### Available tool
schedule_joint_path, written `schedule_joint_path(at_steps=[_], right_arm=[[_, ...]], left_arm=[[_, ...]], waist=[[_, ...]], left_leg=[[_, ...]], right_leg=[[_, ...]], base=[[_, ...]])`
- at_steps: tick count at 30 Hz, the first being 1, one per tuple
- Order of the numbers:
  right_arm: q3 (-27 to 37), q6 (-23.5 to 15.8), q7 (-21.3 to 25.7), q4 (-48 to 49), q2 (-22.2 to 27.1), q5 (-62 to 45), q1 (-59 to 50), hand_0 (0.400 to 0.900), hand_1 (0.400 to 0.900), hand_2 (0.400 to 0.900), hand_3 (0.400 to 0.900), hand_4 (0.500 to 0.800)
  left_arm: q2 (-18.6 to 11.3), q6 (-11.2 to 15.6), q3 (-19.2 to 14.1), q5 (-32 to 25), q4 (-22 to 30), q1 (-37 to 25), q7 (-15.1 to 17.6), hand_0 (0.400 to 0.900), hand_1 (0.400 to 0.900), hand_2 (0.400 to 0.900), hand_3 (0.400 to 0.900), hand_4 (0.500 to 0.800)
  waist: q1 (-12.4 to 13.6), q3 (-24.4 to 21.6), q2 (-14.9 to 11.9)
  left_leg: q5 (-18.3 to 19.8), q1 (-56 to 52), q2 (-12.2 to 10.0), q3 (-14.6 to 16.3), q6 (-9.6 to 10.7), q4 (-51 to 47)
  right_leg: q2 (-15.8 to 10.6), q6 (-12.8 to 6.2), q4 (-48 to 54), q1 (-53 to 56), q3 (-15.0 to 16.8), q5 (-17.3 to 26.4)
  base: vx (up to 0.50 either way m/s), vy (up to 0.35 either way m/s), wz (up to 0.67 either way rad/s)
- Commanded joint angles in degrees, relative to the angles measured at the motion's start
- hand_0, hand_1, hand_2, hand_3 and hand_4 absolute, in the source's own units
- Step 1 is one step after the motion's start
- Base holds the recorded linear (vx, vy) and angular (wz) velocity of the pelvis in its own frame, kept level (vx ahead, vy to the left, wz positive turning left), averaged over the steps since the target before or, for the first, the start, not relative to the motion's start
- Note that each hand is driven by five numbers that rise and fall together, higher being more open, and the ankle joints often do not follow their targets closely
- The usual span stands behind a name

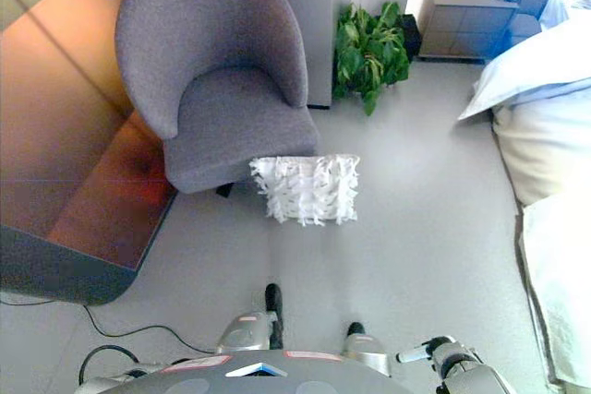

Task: Pick up the pillow and put it on the sofa.

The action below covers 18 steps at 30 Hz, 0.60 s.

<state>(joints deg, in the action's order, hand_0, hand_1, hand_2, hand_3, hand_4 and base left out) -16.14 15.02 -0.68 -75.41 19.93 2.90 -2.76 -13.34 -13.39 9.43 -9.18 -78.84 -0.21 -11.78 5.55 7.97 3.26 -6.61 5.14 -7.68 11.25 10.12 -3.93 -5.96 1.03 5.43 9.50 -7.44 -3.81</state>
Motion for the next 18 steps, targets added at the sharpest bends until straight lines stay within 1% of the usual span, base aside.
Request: schedule_joint_path(at_steps=[1,3,5,6,8,10,11,12,13,15,16,17,18], right_arm=[[-0.53,-2.59,0.31,0.38,-1.04,4.15,-3.48,0.900,0.900,0.900,0.900,0.800],[-0.17,-3.48,-0.38,0.61,-1.86,4.98,-2.75,0.900,0.900,0.900,0.900,0.800],[0.40,-4.20,-0.54,0.85,-2.55,6.33,-2.08,0.900,0.900,0.900,0.900,0.800],[0.28,-3.87,0.01,1.20,-3.09,5.32,-1.93,0.900,0.900,0.900,0.900,0.800],[0.17,-3.56,0.72,1.89,-3.65,4.19,-1.73,0.900,0.900,0.900,0.900,0.800],[0.16,-3.05,1.08,2.40,-3.81,3.95,-1.54,0.900,0.900,0.900,0.900,0.800],[0.04,-2.87,1.40,2.53,-3.75,3.51,-1.30,0.900,0.900,0.900,0.900,0.800],[-0.14,-2.63,1.68,2.72,-3.75,3.23,-1.19,0.900,0.900,0.900,0.900,0.800],[-0.20,-2.53,1.81,2.84,-3.66,3.21,-1.13,0.900,0.900,0.900,0.900,0.800],[-0.94,-2.15,2.38,3.18,-3.64,3.50,-1.63,0.900,0.900,0.900,0.900,0.800],[-1.47,-1.97,2.91,3.29,-3.72,4.36,-2.18,0.900,0.900,0.900,0.900,0.800],[-2.03,-1.71,3.37,3.63,-3.72,5.15,-2.51,0.900,0.900,0.900,0.900,0.800],[-2.59,-1.39,3.72,4.13,-3.54,6.51,-2.79,0.900,0.900,0.900,0.900,0.800]], left_arm=[[-2.85,1.76,-2.56,-0.25,2.46,4.75,1.46,0.900,0.900,0.900,0.900,0.800],[-3.59,1.87,-3.37,-1.01,2.59,4.40,1.46,0.900,0.900,0.900,0.900,0.800],[-4.24,1.41,-3.54,-0.47,2.87,3.66,1.11,0.900,0.900,0.900,0.900,0.800],[-4.66,0.83,-3.12,0.06,3.04,3.02,0.66,0.900,0.900,0.900,0.900,0.800],[-5.18,0.41,-1.64,0.26,2.94,1.61,0.10,0.900,0.900,0.900,0.900,0.800],[-5.64,0.26,0.00,0.04,3.24,0.42,0.04,0.900,0.900,0.900,0.900,0.800],[-6.01,0.08,0.69,0.22,3.41,-0.22,-0.28,0.900,0.900,0.900,0.900,0.800],[-6.40,-0.20,1.23,0.29,3.66,-0.66,-0.36,0.900,0.900,0.900,0.900,0.800],[-6.57,-0.36,1.57,0.39,3.87,-0.90,-0.33,0.900,0.900,0.900,0.900,0.800],[-7.21,-0.73,2.25,-0.40,4.52,-1.53,0.15,0.900,0.900,0.900,0.900,0.800],[-7.46,-0.96,2.39,-1.23,4.80,-1.82,0.53,0.900,0.900,0.900,0.900,0.800],[-7.61,-1.05,2.45,-1.87,5.01,-2.15,0.84,0.900,0.900,0.900,0.900,0.800],[-7.77,-1.09,2.45,-2.49,5.17,-2.60,1.08,0.900,0.900,0.900,0.900,0.800]], waist=[[4.79,-1.25,-1.67],[5.16,-2.26,-2.19],[5.35,-3.06,-3.51],[5.22,-3.36,-4.59],[4.86,-4.03,-4.89],[4.02,-4.25,-4.58],[3.49,-4.33,-4.34],[2.99,-4.20,-4.46],[2.91,-4.31,-4.05],[2.14,-3.60,-4.19],[1.48,-3.04,-3.97],[0.79,-2.44,-3.76],[0.06,-1.69,-3.83]], left_leg=[[-4.71,10.86,-0.85,-0.40,-4.05,2.65],[-3.21,11.30,-0.34,-1.31,-4.89,8.72],[-0.77,11.66,1.31,-1.66,-6.72,11.79],[0.51,11.00,2.61,-1.71,-8.12,12.14],[2.09,8.86,4.25,-2.50,-10.36,10.99],[3.10,7.00,5.47,-2.72,-11.92,10.06],[3.85,6.20,6.08,-2.94,-12.64,9.89],[4.49,5.22,6.94,-3.03,-13.17,9.83],[4.73,4.85,6.84,-3.00,-13.36,9.76],[5.46,3.00,7.06,-1.99,-13.47,9.33],[5.72,1.31,6.61,-1.43,-13.12,8.65],[6.12,-0.34,6.27,-1.32,-12.80,7.85],[7.02,-1.89,6.14,-1.26,-12.41,7.32]], right_leg=[[-0.12,-6.69,-9.50,12.28,1.76,-11.16],[-1.88,-7.52,-12.14,13.61,1.68,-11.85],[-4.26,-9.34,-14.82,13.64,0.95,-8.55],[-6.76,-10.51,-18.97,12.43,0.43,-3.47],[-8.71,-10.96,-25.82,8.79,1.02,3.35],[-9.18,-10.44,-31.92,5.56,2.35,6.23],[-8.90,-10.03,-34.86,3.24,2.95,6.95],[-9.32,-9.55,-36.63,1.06,2.74,6.95],[-9.16,-9.10,-36.66,-0.22,2.58,7.25],[-9.34,-8.41,-32.10,-3.68,0.02,4.89],[-8.43,-8.34,-28.16,-7.21,-1.57,3.97],[-7.90,-8.32,-25.49,-10.89,-2.71,3.87],[-7.94,-8.44,-22.22,-14.80,-3.93,5.13]], base=[[0.56,0.225,-0.42],[0.54,0.217,-0.05],[0.50,0.223,0.22],[0.45,0.228,0.32],[0.46,0.247,0.38],[0.44,0.215,0.47],[0.42,0.150,0.47],[0.38,0.096,0.31],[0.33,0.013,0.12],[0.31,-0.113,-0.06],[0.24,-0.198,-0.10],[0.20,-0.226,-0.07],[0.18,-0.241,0.05]])
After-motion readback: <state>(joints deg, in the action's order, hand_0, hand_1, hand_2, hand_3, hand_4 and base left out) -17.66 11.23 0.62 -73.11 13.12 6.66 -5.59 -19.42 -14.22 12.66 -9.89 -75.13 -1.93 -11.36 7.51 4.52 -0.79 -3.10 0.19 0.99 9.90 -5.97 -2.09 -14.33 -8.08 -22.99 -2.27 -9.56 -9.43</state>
